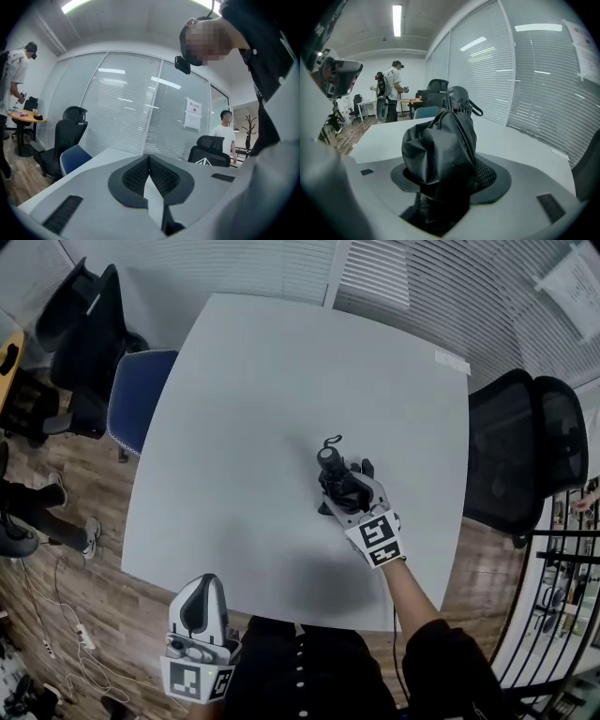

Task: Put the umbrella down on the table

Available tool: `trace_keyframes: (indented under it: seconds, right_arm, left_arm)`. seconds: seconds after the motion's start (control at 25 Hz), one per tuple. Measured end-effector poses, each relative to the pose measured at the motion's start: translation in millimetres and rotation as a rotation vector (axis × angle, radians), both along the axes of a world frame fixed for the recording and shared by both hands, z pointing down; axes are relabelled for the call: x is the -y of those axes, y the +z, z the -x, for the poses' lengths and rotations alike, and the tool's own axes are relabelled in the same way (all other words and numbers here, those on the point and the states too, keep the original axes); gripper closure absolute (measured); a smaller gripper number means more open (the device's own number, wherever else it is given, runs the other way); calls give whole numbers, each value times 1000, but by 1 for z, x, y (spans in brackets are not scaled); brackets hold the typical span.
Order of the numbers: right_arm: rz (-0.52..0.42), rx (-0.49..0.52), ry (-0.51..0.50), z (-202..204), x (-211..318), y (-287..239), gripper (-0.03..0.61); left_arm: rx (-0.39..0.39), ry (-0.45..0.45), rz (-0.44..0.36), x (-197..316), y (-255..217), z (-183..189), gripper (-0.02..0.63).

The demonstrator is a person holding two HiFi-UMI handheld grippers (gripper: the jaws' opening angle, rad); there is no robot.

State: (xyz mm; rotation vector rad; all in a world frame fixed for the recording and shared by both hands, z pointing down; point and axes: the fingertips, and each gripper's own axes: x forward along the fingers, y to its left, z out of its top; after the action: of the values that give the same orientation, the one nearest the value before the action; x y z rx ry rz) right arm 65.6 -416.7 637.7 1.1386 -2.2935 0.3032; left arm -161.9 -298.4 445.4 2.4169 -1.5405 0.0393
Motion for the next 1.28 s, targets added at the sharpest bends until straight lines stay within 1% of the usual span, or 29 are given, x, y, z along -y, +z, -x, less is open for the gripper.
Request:
trace_keyframes:
  seconds: [0.24, 0.68, 0.92, 1.28]
  right_arm:
    - [68, -34, -68, 18, 10, 18, 307]
    - [227, -213, -224, 59, 18, 68, 304]
    - [288, -300, -294, 73, 12, 93, 301]
    - [348, -359, -334, 77, 10, 112, 296]
  left_arm:
    - [-6, 4, 22, 1, 8, 1, 598]
    - [-8, 2, 53, 5, 20, 4, 598]
    - [-12, 10, 68, 6, 25, 3, 598]
    - [-20, 7, 77, 5, 28, 4, 598]
